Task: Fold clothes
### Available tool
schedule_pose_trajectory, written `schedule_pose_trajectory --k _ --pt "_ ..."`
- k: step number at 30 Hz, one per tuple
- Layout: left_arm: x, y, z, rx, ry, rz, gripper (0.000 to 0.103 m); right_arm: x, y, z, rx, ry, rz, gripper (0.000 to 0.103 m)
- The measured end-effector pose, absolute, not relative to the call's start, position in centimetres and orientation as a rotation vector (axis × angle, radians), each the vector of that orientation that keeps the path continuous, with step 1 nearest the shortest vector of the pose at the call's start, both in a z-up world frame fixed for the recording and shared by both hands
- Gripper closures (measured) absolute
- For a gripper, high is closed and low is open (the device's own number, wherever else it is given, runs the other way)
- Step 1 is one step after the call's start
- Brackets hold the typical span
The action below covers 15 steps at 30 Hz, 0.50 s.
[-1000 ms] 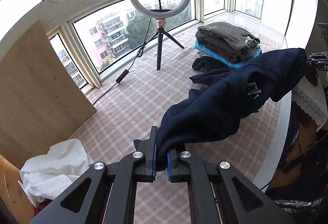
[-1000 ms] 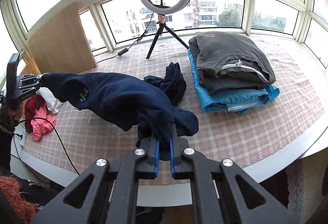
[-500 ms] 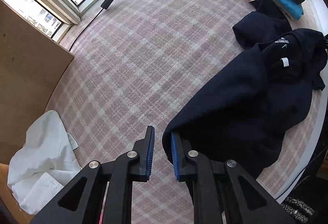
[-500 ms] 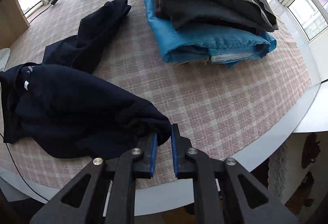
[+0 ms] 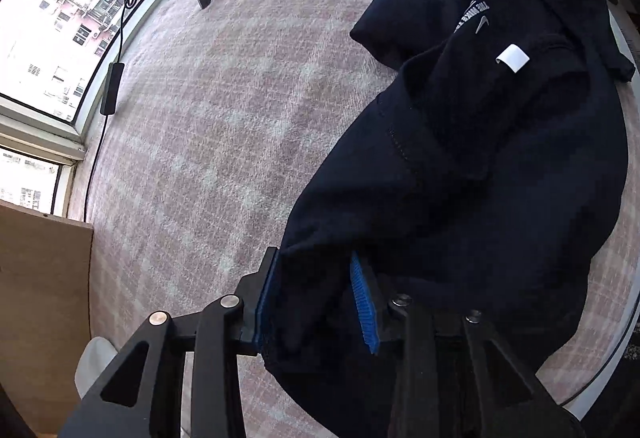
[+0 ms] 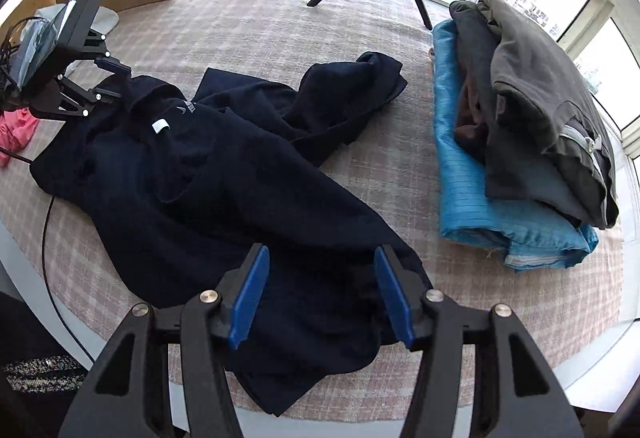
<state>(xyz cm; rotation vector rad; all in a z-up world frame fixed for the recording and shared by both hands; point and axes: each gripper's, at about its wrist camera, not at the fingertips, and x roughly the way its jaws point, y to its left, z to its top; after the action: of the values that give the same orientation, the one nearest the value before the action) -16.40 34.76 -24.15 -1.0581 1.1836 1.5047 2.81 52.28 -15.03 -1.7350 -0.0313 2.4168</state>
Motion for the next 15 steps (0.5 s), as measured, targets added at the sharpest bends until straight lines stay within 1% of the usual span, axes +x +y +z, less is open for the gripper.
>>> schedule_pose_trajectory --k 1,4,7,10,11,13,14,15 --pt "-16.8 35.0 -24.3 -1.08 1.165 1.485 0.091 2.5 52.2 -15.8 -1.767 -0.085 2.401 0.049" --pt "-17.5 34.5 -23.5 -1.11 1.134 1.472 0.091 2.6 51.4 -16.4 -1.82 -0.164 2.441 0.049" --pt "-18.1 34.2 -22.7 -1.125 1.094 1.478 0.091 2.0 49.2 -15.3 -1.846 -0.16 2.598 0.049" --pt "-18.9 34.1 -22.5 -1.147 1.054 1.493 0.092 -0.6 46.8 -16.0 -1.871 -0.145 2.673 0.049" --pt "-19.2 34.1 -22.5 -1.156 1.042 1.494 0.092 -1.5 46.2 -16.8 -1.9 -0.17 2.665 0.049" --pt "-19.7 33.9 -22.8 -1.173 1.028 1.502 0.092 -2.8 44.7 -18.7 -1.961 -0.298 2.618 0.049" --pt "-20.0 33.8 -22.8 -1.182 1.014 1.504 0.092 -3.1 44.7 -19.1 -1.991 -0.306 2.61 0.049" --pt "-20.3 33.6 -22.7 -1.189 0.997 1.506 0.092 -3.3 44.7 -19.4 -2.021 -0.31 2.603 0.061"
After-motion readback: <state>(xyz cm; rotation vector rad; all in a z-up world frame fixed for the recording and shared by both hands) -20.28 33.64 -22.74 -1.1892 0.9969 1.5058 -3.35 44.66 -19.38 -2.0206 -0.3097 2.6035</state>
